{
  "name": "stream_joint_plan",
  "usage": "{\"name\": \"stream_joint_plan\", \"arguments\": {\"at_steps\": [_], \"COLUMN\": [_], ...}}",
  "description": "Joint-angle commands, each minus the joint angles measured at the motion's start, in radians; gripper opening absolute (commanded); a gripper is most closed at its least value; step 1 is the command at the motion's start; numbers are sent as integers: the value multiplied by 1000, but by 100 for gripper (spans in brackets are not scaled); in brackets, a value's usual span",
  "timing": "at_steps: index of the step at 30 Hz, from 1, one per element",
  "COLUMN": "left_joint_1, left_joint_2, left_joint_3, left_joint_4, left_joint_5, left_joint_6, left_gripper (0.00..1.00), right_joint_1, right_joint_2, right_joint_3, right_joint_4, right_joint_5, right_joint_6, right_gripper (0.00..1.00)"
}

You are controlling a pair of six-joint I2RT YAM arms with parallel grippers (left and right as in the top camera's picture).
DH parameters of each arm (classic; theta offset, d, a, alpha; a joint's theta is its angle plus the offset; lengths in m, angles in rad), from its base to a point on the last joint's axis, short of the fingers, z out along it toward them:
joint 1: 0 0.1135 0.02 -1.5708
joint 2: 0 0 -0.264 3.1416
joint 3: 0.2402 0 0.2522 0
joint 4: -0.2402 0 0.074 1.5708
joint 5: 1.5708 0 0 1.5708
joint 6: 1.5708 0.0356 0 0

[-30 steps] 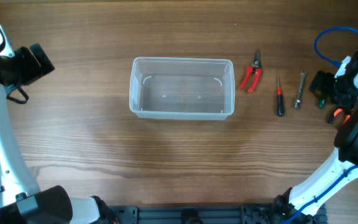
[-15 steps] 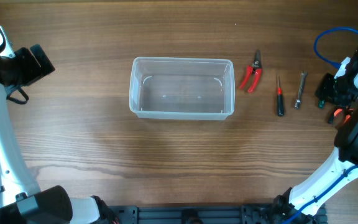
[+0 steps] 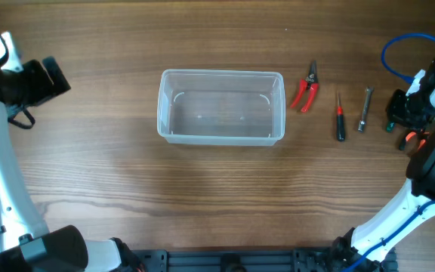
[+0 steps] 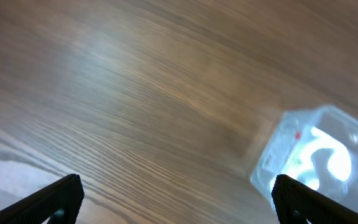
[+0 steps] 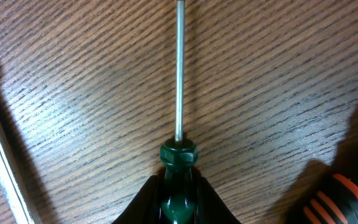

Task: Pack container
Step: 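Grasp the green-handled screwdriver with the right gripper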

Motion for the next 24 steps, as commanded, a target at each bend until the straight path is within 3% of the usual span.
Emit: {"name": "stream_joint_plan", "arguments": {"at_steps": [1, 5, 8, 16, 21, 24], "left_joint_1": [2, 2, 2, 2, 2, 2], "left_joint_2": [2, 2, 2, 2, 2, 2], "left_joint_3": [-3, -3, -3, -3, -3, -3], "left_joint_4": [-30, -52, -47, -48, -48, -47], "left_joint_5": [95, 95, 94, 94, 94, 95], "left_joint_6": [210, 308, 320, 320, 320, 320], "left_gripper": [100, 100, 100, 100, 100, 100], "right_joint_1": [1, 1, 1, 2, 69, 192], "right_joint_2": [38, 38, 38, 25, -117, -268], "right_joint_3": [5, 5, 5, 6, 47, 84], "right_joint_4": [-6, -6, -6, -7, -71, -138], "right_joint_5": [-24, -24, -24, -24, -31, -34], "right_joint_6": [5, 5, 5, 30, -33, -114], "right_gripper": [18, 15, 5, 4, 4, 4]}}
